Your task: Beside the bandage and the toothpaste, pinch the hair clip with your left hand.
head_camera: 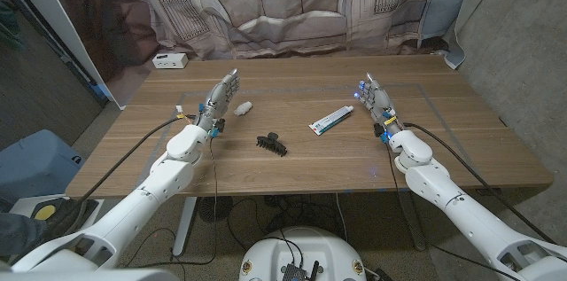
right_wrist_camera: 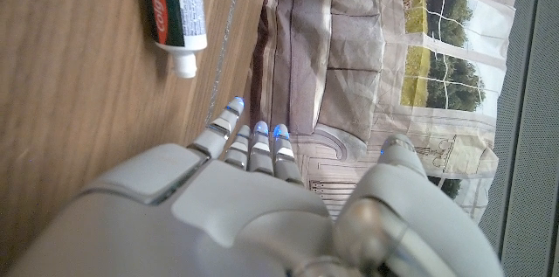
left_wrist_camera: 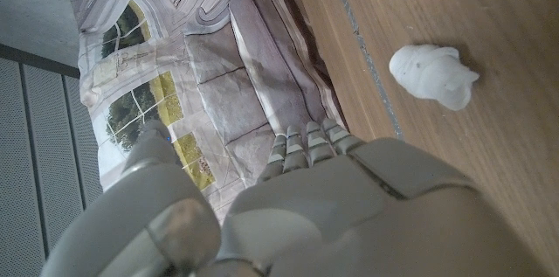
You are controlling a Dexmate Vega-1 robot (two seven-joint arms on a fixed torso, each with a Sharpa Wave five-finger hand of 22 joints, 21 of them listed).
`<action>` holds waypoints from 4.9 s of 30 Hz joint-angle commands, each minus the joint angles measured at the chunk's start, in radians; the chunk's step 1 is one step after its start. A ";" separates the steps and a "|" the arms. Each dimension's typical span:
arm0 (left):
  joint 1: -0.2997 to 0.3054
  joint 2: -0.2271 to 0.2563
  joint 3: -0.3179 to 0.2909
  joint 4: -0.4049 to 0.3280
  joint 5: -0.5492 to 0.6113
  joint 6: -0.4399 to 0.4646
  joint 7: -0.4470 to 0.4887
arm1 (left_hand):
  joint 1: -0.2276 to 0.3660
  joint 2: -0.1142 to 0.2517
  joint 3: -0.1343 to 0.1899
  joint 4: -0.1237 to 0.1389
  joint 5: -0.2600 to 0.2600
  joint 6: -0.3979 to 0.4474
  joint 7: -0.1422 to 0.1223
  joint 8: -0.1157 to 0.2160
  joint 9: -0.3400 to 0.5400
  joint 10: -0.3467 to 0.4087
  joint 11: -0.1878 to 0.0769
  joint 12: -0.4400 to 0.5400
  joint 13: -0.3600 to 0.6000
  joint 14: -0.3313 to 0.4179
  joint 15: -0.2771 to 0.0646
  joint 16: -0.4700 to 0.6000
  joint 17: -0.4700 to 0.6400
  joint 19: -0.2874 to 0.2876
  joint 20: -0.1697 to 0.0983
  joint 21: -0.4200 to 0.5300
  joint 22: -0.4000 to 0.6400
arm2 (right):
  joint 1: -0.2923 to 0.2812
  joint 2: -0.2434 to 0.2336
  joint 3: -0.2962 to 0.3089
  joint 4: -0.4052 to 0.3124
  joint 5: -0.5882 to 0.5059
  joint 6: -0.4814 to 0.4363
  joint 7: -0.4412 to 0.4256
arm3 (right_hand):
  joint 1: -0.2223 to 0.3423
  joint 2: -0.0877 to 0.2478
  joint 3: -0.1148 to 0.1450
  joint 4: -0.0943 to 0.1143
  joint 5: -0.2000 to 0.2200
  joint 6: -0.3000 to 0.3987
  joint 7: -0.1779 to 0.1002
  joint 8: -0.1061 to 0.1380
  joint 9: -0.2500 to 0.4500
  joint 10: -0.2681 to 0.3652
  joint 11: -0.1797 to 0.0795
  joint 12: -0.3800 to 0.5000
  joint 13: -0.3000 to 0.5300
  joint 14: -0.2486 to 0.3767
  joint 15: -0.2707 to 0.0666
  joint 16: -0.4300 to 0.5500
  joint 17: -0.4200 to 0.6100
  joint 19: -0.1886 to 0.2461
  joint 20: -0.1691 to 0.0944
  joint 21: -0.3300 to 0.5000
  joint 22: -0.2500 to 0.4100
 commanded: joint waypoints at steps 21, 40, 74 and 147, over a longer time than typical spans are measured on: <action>0.039 0.052 0.010 -0.062 0.239 -0.128 0.096 | 0.086 -0.004 0.028 -0.013 -0.004 0.072 -0.003 0.009 0.005 0.067 -0.019 0.017 0.005 0.071 -0.017 0.011 0.001 0.055 -0.005 0.014 0.003 | -0.093 -0.006 0.047 -0.057 0.004 0.145 0.003 | 0.006 -0.007 0.001 -0.012 0.002 0.031 -0.016 0.013 0.005 0.017 -0.007 0.008 0.006 0.007 -0.008 0.006 0.000 0.010 -0.007 0.005 0.005; 0.114 0.104 0.008 -0.191 0.374 -0.127 0.170 | 0.105 -0.042 0.021 -0.013 -0.007 0.097 0.002 0.007 0.006 0.088 -0.015 0.018 0.005 0.089 -0.021 0.006 0.001 0.072 0.009 0.012 0.002 | -0.127 -0.035 0.069 -0.090 0.054 0.132 0.051 | 0.010 -0.004 0.003 -0.017 0.002 0.043 -0.009 0.014 0.005 0.020 -0.002 0.007 0.006 0.005 -0.005 0.004 -0.001 0.005 -0.009 0.002 0.005; 0.235 0.201 -0.108 -0.242 0.481 -0.261 0.163 | 0.201 -0.048 0.049 -0.014 -0.001 0.168 -0.024 0.007 0.007 0.148 -0.054 0.021 0.005 0.131 -0.054 -0.002 0.000 0.117 -0.022 0.009 0.002 | -0.235 -0.002 0.063 -0.242 -0.096 0.165 -0.146 | 0.011 0.000 0.004 -0.022 0.001 0.051 -0.014 0.012 0.006 0.034 -0.002 0.010 0.007 0.012 -0.003 0.007 -0.001 0.006 -0.001 0.003 0.005; 0.644 0.393 -0.523 -0.776 0.993 0.190 0.073 | 0.568 -0.106 0.115 -0.006 0.013 0.357 -0.151 -0.015 0.013 0.310 -0.204 -0.007 0.005 0.106 -0.148 -0.019 -0.004 -0.074 0.078 -0.012 0.002 | -0.362 0.041 0.052 -0.359 -0.246 0.205 -0.268 | 0.014 0.005 0.005 -0.033 -0.001 0.078 -0.034 0.013 0.006 0.057 -0.017 0.010 0.009 0.027 -0.002 0.011 -0.001 0.002 0.015 0.002 0.006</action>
